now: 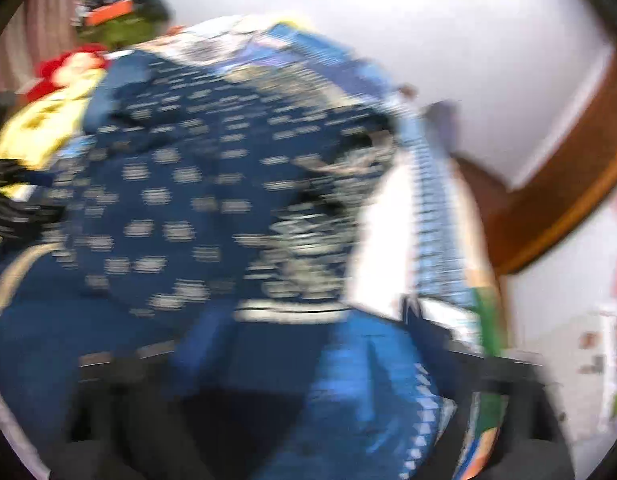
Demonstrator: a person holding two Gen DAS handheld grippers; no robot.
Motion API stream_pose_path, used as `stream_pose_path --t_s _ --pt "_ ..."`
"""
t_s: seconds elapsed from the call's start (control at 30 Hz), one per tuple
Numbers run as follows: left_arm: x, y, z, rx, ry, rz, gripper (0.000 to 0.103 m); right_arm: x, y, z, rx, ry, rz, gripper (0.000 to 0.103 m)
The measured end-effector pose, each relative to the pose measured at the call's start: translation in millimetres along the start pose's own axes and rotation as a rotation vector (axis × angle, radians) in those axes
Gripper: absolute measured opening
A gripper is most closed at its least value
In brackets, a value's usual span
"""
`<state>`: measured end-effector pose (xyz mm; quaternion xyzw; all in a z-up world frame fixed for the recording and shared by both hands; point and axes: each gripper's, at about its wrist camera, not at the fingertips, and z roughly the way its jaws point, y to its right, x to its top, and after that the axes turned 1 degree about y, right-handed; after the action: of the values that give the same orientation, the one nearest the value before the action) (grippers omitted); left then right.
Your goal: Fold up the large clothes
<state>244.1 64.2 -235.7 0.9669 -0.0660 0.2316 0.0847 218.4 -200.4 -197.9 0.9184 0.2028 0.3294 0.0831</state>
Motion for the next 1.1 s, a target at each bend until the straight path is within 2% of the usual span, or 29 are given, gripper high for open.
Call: stream_pose_path --t_s 0.03,0.17,0.27,0.4,0.57,0.7,0.9,0.97,1.03,1.1 --pt "1.7 -2.3 -4.0 -0.004 0.001 -0.003 0.086 -2.1 5.2 -0.6 -0.013 0.003 0.0 0.103" --pt "16.1 -21.8 -28.1 -0.011 0.065 -0.05 0.085 -1.2 30.3 0.0 0.081 -0.022 0.081 0.103" --pt "36.2 -49.0 -50.7 0.025 0.138 -0.098 0.086 9.7 51.3 1.2 0.157 -0.009 0.188 0.103" --pt "64.7 -87.2 -53.8 0.06 0.169 -0.166 0.086 29.5 63.9 15.5 0.27 -0.002 0.32 0.103" --pt "98.3 -131.8 -25.9 0.079 0.196 -0.259 0.086 59.4 73.0 57.8 0.33 -0.034 0.411 0.103" --pt "116.5 -157.6 14.5 0.016 0.162 -0.328 0.086 77.3 76.0 93.6 0.328 -0.062 0.433 0.103" --pt "142.1 -167.5 77.5 -0.081 0.086 -0.374 0.086 90.3 86.2 158.7 0.425 -0.133 0.533 0.103" --pt "147.4 -166.4 85.9 -0.102 0.095 -0.385 0.086 93.0 89.0 177.2 0.452 -0.159 0.559 0.101" --pt "154.8 -164.3 91.9 -0.126 0.107 -0.392 0.086 98.2 90.8 186.1 0.471 -0.144 0.569 0.1" --pt "161.9 -163.4 96.1 -0.112 0.121 -0.396 0.086 107.6 89.6 192.7 0.491 -0.127 0.56 0.092"
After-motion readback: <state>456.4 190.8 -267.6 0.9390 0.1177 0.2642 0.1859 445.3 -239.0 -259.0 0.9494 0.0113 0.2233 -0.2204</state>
